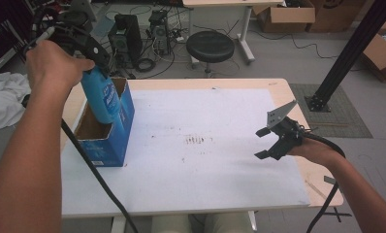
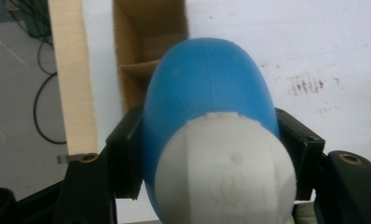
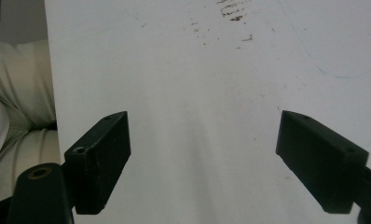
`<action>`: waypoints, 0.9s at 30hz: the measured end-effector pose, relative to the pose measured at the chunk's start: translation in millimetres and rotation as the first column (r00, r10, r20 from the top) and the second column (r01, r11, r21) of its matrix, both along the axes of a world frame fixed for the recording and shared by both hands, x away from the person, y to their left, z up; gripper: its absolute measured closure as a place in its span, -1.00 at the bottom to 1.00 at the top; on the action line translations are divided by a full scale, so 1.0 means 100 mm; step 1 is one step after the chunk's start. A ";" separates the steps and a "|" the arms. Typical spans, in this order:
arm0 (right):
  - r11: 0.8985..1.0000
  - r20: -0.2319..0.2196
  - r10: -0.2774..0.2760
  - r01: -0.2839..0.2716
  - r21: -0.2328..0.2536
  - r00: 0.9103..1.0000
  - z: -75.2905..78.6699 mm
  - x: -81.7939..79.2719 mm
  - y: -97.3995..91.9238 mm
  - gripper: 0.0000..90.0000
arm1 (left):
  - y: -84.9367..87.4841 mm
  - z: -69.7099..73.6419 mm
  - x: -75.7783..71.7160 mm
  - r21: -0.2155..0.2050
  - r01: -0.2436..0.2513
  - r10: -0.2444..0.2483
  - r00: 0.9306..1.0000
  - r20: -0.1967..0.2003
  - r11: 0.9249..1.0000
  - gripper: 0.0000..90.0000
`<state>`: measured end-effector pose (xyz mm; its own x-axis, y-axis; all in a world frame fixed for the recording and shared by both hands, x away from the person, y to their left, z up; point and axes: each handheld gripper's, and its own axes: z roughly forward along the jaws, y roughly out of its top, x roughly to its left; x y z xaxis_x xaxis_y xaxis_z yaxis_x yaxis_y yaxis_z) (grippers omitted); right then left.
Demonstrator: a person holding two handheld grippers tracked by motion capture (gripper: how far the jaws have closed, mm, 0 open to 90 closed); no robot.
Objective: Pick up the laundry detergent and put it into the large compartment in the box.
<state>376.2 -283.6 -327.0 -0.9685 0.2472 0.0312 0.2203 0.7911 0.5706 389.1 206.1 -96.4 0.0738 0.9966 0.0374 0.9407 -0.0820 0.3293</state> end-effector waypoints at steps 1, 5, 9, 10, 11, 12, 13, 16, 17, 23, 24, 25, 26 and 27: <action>1.000 0.000 -0.002 0.002 0.001 1.000 0.00 0.00 0.00 -0.61 | 0.02 -0.01 0.00 0.007 -0.005 0.005 1.000 0.002 1.000 -0.15; 1.000 -0.001 -0.003 0.003 0.002 1.000 -0.01 0.00 -0.01 -0.61 | 0.09 -0.07 0.01 0.021 -0.020 0.020 1.000 0.008 1.000 -0.15; 1.000 -0.002 -0.007 0.007 0.003 1.000 -0.02 0.00 -0.02 -0.61 | 0.16 -0.16 0.03 0.027 -0.032 0.032 0.999 0.018 0.999 -0.15; 1.000 -0.003 -0.009 0.009 0.004 1.000 -0.02 0.00 -0.03 -0.61 | 0.17 -0.19 0.03 0.034 -0.031 0.030 0.999 0.015 0.999 -0.15; 1.000 -0.004 -0.010 0.010 0.003 1.000 -0.02 0.00 -0.04 -0.61 | 0.17 -0.22 0.04 0.037 -0.032 0.032 0.999 0.016 0.999 -0.15; 1.000 -0.004 -0.011 0.011 0.001 1.000 -0.03 0.00 -0.04 -0.61 | 0.19 -0.26 0.05 0.038 -0.035 0.034 0.999 0.021 0.999 -0.15; 1.000 -0.005 -0.012 0.012 0.002 1.000 -0.03 0.01 -0.04 -0.61 | 0.20 -0.28 0.05 0.035 -0.040 0.039 0.999 0.023 0.999 -0.15; 1.000 -0.007 -0.013 0.013 0.000 1.000 -0.03 0.00 -0.04 -0.61 | 0.24 -0.40 0.07 0.030 -0.046 0.046 0.999 0.012 0.998 -0.15; 1.000 -0.007 -0.013 0.013 0.000 1.000 -0.03 0.00 -0.05 -0.61 | 0.25 -0.45 0.08 0.028 -0.048 0.048 0.999 0.017 0.998 -0.15; 1.000 -0.010 -0.023 0.023 0.006 1.000 -0.05 0.00 -0.08 -0.61 | 0.31 -0.73 0.12 0.037 -0.053 0.053 0.999 -0.012 0.998 -0.15; 1.000 -0.011 -0.023 0.023 0.006 1.000 -0.06 0.00 -0.08 -0.61 | 0.31 -0.78 0.13 0.039 -0.050 0.051 0.999 -0.016 0.998 -0.15; 1.000 -0.014 -0.023 0.023 0.004 1.000 -0.07 0.00 -0.08 -0.61 | 0.32 -0.84 0.14 0.041 -0.044 0.045 0.999 -0.021 0.998 -0.15; 1.000 -0.016 -0.025 0.025 0.002 1.000 -0.08 -0.01 -0.08 -0.61 | 0.32 -0.88 0.14 0.040 -0.044 0.044 0.999 -0.018 0.998 -0.15; 1.000 -0.014 -0.023 0.023 0.001 1.000 -0.08 0.00 -0.09 -0.61 | 0.33 -0.92 0.15 0.040 -0.041 0.042 0.999 -0.015 0.998 -0.15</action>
